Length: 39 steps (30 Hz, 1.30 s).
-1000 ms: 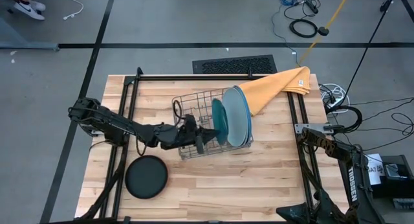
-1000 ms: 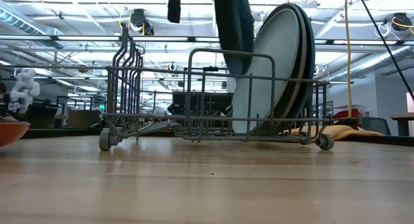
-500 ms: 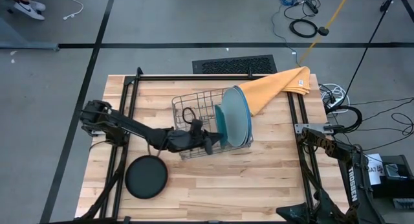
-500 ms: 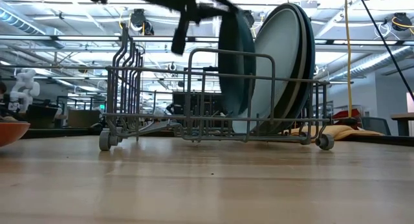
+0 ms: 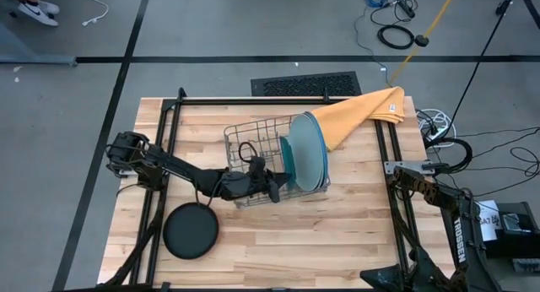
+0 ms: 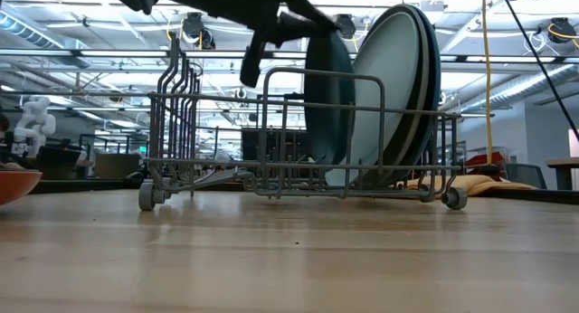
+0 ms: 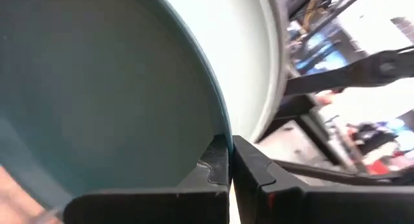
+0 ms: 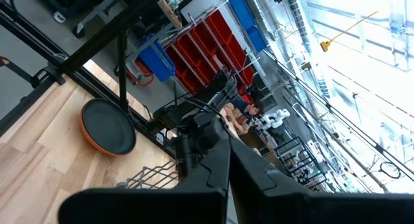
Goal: Sort dishes
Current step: Put the dark green plate into the green dish rack
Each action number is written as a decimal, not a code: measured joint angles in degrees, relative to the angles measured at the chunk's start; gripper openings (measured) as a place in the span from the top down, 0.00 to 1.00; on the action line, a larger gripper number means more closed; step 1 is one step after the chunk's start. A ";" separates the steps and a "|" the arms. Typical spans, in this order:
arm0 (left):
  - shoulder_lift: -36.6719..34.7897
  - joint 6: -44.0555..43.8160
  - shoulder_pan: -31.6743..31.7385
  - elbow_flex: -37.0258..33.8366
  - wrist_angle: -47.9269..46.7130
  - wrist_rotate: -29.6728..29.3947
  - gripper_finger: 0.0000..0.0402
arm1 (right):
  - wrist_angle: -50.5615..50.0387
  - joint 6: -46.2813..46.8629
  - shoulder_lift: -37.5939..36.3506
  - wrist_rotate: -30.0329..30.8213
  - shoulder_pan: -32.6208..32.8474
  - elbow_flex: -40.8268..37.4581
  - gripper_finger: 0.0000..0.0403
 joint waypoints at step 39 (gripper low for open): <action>3.91 -1.61 4.22 -0.15 5.14 6.24 1.00 | 0.00 0.20 0.00 0.00 0.00 0.00 1.00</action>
